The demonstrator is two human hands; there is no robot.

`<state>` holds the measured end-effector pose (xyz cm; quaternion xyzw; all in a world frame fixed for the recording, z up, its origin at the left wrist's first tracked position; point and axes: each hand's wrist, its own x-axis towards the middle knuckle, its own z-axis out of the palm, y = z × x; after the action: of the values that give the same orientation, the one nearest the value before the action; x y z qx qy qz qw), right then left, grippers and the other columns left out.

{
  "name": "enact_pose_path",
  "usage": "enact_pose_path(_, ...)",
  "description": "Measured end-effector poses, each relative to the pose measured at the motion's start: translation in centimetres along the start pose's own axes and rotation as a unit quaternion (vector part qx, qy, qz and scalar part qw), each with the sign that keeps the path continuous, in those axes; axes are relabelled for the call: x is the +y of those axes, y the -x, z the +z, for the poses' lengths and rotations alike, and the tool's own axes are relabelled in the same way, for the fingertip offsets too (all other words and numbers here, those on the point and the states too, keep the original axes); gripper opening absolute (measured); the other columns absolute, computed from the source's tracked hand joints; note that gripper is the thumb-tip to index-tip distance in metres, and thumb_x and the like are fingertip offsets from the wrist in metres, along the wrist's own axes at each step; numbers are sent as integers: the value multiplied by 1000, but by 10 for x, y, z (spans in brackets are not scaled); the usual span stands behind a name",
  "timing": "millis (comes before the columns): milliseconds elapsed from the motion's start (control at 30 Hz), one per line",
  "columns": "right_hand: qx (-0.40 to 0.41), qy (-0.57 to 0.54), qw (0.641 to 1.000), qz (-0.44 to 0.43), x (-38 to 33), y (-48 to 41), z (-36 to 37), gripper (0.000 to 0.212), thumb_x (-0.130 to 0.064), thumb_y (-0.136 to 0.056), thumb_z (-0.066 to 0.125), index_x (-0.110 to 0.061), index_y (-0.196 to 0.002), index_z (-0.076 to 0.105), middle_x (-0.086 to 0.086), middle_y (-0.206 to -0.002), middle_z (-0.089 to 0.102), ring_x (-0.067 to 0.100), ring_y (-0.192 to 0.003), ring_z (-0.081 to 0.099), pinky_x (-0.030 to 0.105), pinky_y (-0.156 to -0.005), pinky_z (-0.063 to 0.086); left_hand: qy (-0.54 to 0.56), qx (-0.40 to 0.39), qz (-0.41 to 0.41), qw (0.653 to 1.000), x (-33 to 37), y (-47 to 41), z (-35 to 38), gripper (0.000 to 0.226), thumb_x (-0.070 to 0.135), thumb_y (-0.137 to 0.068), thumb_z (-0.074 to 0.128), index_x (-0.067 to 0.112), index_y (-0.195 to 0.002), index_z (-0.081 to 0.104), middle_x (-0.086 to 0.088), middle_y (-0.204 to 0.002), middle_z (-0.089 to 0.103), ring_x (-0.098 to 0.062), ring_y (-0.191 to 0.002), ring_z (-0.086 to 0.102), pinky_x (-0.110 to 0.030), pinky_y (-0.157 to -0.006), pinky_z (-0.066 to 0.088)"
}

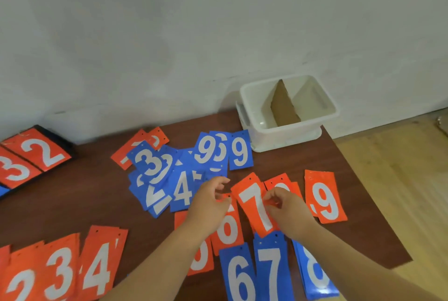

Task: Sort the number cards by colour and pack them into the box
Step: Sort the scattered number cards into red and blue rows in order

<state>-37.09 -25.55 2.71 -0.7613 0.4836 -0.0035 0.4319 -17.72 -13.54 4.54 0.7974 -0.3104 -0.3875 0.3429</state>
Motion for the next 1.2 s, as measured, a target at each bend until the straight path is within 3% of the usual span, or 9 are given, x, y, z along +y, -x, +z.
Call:
enact_pose_path(233,-64,156,984,53,17,-25,7,30,-39,-97,56,-31,-126,58,-5,-119,66,13,-98,62,24,-79,56,-63,87,-48,993,-50,-13,-37,44,24,-92,71,35,-131,54,11,-124,53,-3,-106,54,-21,-80,48)
enact_pose_path(400,-17,138,989,44,2,-52,7,26,-40,-93,61,-28,-116,64,-6,-111,66,10,-87,61,26,-72,53,-77,136,-77,985,-80,-23,-64,44,29,-92,71,30,-132,54,5,-129,49,-8,-112,51,-28,-88,46)
enact_pose_path(533,18,109,993,34,-22,-85,12,22,-34,-92,65,-26,-113,64,-7,-112,64,3,-82,58,16,-61,44,-79,171,-121,975,-98,-35,-86,51,33,-89,73,29,-135,51,-2,-135,44,-19,-122,52,-32,-93,47)
enact_pose_path(667,47,71,995,52,-41,-119,23,36,-30,-87,73,-21,-120,62,0,-117,60,12,-88,60,22,-69,49,-84,213,-165,959,-113,-50,-111,59,36,-85,76,31,-138,50,-7,-136,44,-27,-124,52,-43,-102,48)
enact_pose_path(767,56,49,996,55,-45,-138,32,32,-28,-84,74,-17,-113,63,4,-108,61,13,-81,60,23,-62,46,-97,241,-192,946,-119,-66,-127,63,44,-81,77,32,-137,50,-8,-128,46,-30,-119,55,-47,-98,52)
enact_pose_path(833,62,49,994,75,-44,-149,38,36,-31,-84,75,-18,-115,62,6,-113,58,20,-88,60,29,-70,49,-118,252,-205,938,-119,-79,-135,65,50,-79,77,32,-136,49,-7,-126,48,-30,-117,55,-46,-95,52)
enact_pose_path(900,70,54,992,88,-44,-158,43,36,-33,-84,75,-21,-115,60,7,-116,56,24,-92,58,34,-77,51,-131,258,-217,932,-117,-93,-140,67,56,-78,76,32,-135,49,-7,-126,49,-30,-116,55,-45,-92,52)
enact_pose_path(1067,76,57,989,110,-44,-168,50,26,-28,-87,74,-24,-108,59,4,-113,57,15,-78,56,26,-58,42,-160,242,-271,918,-106,-134,-142,90,65,-75,74,26,-146,35,-9,-141,44,-34,-128,47,-51,-95,49)
enact_pose_path(1200,77,55,989,117,-44,-168,58,20,-22,-91,68,-24,-107,57,0,-108,61,18,-82,58,25,-56,40,-167,213,-317,909,-100,-153,-137,97,61,-75,78,32,-149,22,-14,-144,33,-36,-128,42,-49,-95,49)
